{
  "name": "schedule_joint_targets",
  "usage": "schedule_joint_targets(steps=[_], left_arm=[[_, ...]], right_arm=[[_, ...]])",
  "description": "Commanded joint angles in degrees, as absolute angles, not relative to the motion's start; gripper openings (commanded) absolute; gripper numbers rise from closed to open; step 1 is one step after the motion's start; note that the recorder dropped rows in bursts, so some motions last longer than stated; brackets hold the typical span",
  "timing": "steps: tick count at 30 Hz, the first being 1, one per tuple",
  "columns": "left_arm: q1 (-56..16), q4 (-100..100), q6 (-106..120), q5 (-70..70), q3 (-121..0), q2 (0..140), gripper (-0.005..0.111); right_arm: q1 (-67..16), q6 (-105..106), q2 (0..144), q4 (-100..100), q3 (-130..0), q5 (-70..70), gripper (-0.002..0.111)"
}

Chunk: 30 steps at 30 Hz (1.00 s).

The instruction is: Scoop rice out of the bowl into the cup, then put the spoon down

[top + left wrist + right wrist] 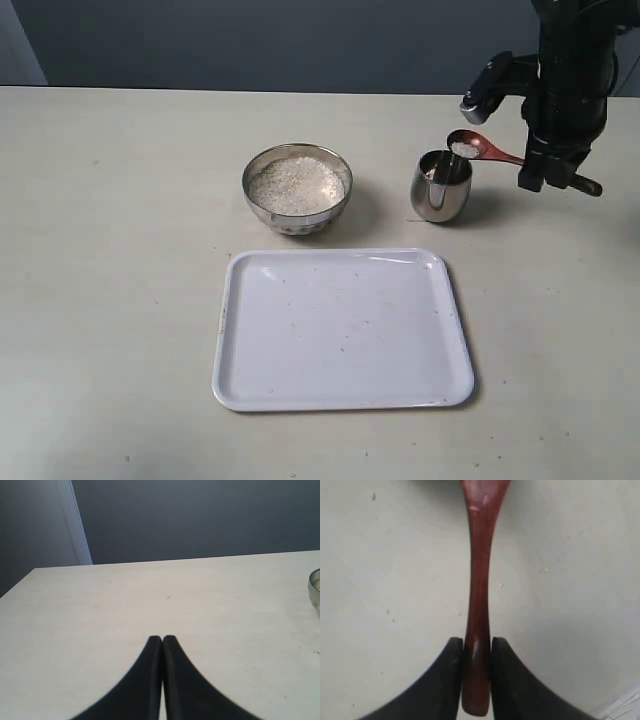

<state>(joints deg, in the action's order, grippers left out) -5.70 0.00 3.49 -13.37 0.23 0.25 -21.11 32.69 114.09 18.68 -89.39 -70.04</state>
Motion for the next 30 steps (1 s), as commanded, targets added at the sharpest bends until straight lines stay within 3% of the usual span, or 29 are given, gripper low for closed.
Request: schedule_joint_targets(steps=[1,30], left_arm=[[-5.87,0.00,3.11,-13.30,0.00,0.00,0.001],[-5.87,0.00,3.11,-13.30,0.00,0.00,0.001]], right_arm=[[-20.71,30.95,113.42,20.46,-89.28,-69.96,-0.001],[-23.46,26.91,113.42,23.88,-89.28,-69.96,-0.001]])
